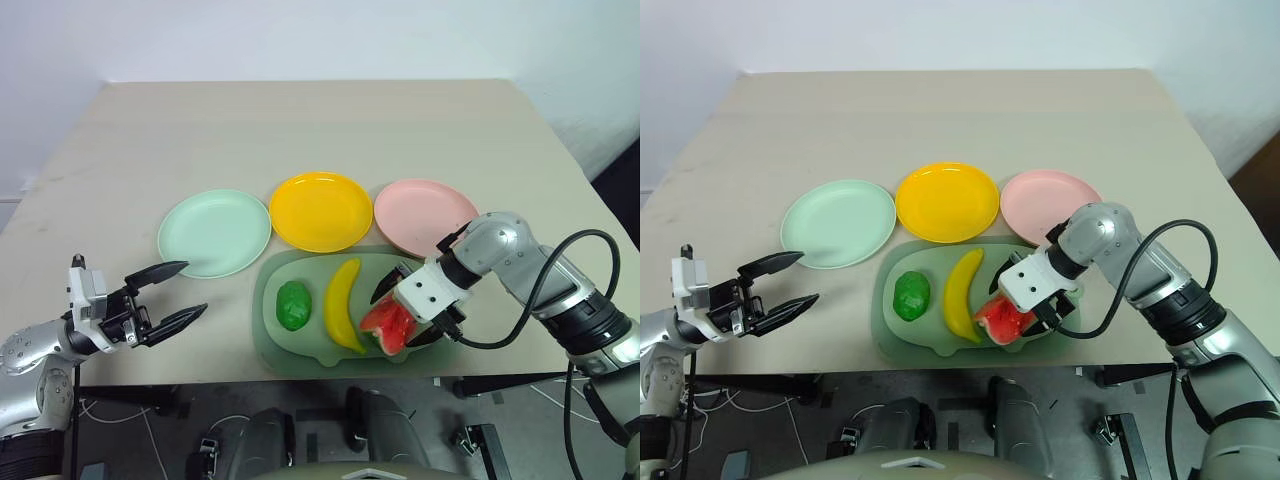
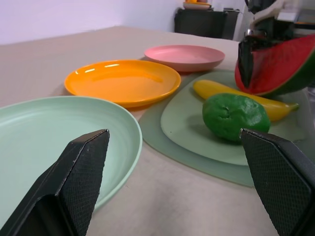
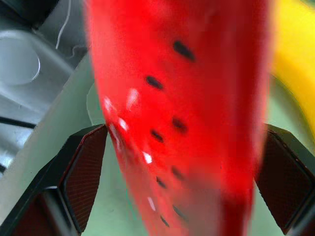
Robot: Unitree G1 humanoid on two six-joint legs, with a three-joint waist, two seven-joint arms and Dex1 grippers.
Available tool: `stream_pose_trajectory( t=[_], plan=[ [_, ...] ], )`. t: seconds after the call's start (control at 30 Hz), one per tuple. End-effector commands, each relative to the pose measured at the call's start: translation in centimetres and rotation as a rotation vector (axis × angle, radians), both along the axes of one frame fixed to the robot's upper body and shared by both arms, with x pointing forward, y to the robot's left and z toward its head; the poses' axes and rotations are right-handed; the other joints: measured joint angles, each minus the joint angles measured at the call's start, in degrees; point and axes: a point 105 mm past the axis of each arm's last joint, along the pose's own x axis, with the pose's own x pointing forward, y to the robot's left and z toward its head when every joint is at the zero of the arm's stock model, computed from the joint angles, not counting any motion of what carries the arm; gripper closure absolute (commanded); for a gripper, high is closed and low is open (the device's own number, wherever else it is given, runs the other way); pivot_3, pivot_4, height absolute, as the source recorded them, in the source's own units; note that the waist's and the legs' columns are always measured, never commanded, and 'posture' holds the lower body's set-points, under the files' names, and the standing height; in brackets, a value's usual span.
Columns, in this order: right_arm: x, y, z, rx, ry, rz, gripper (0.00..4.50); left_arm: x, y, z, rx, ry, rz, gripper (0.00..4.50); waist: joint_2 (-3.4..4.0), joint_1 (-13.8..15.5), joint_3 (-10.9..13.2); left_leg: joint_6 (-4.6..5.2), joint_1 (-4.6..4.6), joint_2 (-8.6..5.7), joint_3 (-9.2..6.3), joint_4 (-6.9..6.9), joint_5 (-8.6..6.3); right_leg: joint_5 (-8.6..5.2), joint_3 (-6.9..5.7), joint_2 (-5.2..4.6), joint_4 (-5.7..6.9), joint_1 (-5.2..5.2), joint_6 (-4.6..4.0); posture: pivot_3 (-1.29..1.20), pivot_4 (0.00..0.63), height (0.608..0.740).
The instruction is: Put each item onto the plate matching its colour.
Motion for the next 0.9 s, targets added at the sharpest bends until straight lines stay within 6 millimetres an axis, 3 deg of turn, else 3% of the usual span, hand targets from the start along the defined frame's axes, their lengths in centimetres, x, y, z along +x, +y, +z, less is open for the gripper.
stream_pose_trajectory(
  t=[0.03, 0.07, 0.27, 0.37, 0.47, 0.53, 0.6, 0.67, 0.8, 0.9],
  plan=[
    [-0.2, 0.2, -0.7, -0.023, 0.013, 0.019, 0.00, -0.2, 0.1, 1.0, -0.003, -0.044, 0.004, 0.04, -0.01, -0.01, -0.01, 0.00, 0.00, 0.00, 0.01, 0.00, 0.00, 0.00, 0.00, 0.00, 0.00, 0.00, 0.00, 0.00, 0.150, 0.736],
    [-0.3, 0.2, -0.8, -0.028, 0.014, 0.018, 0.00, -0.2, 0.1, 1.1, -0.004, -0.045, 0.006, 0.04, -0.02, -0.02, -0.02, 0.00, 0.02, 0.00, 0.00, 0.00, 0.00, 0.00, -0.01, 0.01, 0.00, 0.03, 0.00, 0.00, 0.150, 0.736],
    [-0.5, 0.1, -0.7, -0.017, 0.025, 0.002, 1.29, -0.1, 0.1, 1.1, -0.007, -0.048, 0.007, 0.00, -0.03, -0.05, -0.02, 0.05, 0.23, 0.01, -0.02, 0.00, -0.03, -0.04, -0.03, 0.01, -0.01, 0.22, -0.07, 0.00, 0.150, 0.736],
    [-0.7, 0.1, -0.2, 0.007, 0.026, 0.009, 1.31, -0.1, 0.0, 1.0, -0.010, -0.048, 0.004, 0.00, -0.03, 0.00, -0.02, 0.11, 0.27, 0.02, -0.05, -0.01, -0.06, -0.04, -0.03, 0.00, -0.01, 0.27, -0.06, 0.00, 0.150, 0.736],
    [-1.2, 0.4, 1.7, 0.085, 0.080, -0.002, 1.31, 0.1, -0.1, 1.0, -0.014, -0.051, 0.001, 0.00, 0.00, 0.08, 0.00, 0.07, 0.24, 0.02, -0.06, -0.01, -0.04, -0.03, -0.04, -0.01, -0.01, 0.25, -0.06, 0.00, 0.150, 0.736],
    [-0.9, 0.9, 4.2, 0.191, 0.117, -0.036, 1.31, 0.1, -0.2, 0.9, -0.016, -0.050, -0.002, 0.00, 0.01, 0.08, 0.00, 0.03, 0.22, 0.00, -0.09, 0.00, -0.02, -0.03, -0.04, -0.05, -0.01, 0.24, -0.06, 0.00, 0.150, 0.736],
    [0.7, 1.3, 7.6, 0.311, 0.126, -0.112, 1.31, 0.1, -0.2, 0.9, -0.017, -0.048, -0.005, 0.00, 0.05, -0.20, 0.03, 0.06, 0.23, 0.01, -0.16, 0.01, -0.03, -0.02, -0.03, -0.05, -0.01, 0.24, -0.07, 0.00, 0.150, 0.736],
    [2.3, 0.9, 9.4, 0.362, 0.102, -0.171, 1.31, 0.1, -0.2, 0.8, -0.018, -0.047, -0.007, 0.00, 0.06, -0.26, 0.03, 0.20, 0.26, 0.03, -0.13, 0.02, -0.11, 0.00, -0.01, -0.04, 0.00, 0.23, -0.12, 0.00, 0.150, 0.736],
    [6.6, -0.5, 11.0, 0.393, -0.031, -0.338, 1.31, 0.2, -0.2, 0.7, -0.019, -0.045, -0.010, 0.00, 0.04, 0.11, 0.02, 0.19, 0.22, 0.04, -0.21, -0.05, -0.10, 0.01, -0.15, -0.01, 0.00, 0.24, -0.12, 0.00, 0.150, 0.736],
    [10.2, -2.3, 10.5, 0.360, -0.152, -0.503, 1.31, 0.3, -0.2, 0.7, -0.020, -0.047, -0.012, 0.00, 0.04, 0.03, 0.02, 0.05, 0.03, -0.02, -0.13, -0.02, -0.02, 0.01, -0.19, -0.07, -0.02, 0.17, -0.11, 0.00, 0.150, 0.736]
  ],
)
